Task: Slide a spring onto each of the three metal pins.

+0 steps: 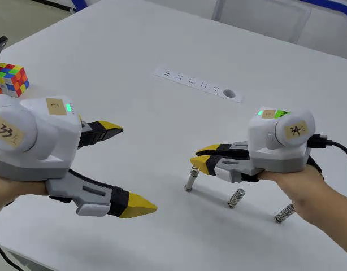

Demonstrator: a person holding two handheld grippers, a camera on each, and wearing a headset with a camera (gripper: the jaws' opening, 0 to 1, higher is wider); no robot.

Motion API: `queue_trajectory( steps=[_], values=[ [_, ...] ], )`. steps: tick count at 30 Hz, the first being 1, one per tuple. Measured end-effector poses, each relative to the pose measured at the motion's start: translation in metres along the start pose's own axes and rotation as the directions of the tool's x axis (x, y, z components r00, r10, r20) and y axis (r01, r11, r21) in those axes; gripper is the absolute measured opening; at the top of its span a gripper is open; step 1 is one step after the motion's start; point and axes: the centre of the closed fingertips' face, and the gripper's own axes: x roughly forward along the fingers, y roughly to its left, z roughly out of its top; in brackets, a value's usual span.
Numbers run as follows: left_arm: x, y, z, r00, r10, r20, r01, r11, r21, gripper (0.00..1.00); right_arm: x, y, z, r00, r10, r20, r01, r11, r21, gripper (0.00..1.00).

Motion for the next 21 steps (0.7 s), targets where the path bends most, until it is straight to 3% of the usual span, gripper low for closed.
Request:
queue_trajectory(
  steps=[10,21],
  values=[
    [0.007,-0.004,-0.006,0.9998,-0.015,-0.013,0.015,1.0,-0.005,0.96,0.012,0.0,-0.018,0.9989,-0.018,-0.043,0.017,0.999,-0.03,0.11],
    [0.007,-0.003,-0.007,0.9996,-0.022,-0.016,0.022,1.0,-0.006,0.95,0.025,0.003,-0.035,0.9959,-0.039,-0.082,0.039,0.999,0.002,0.11]
  ],
)
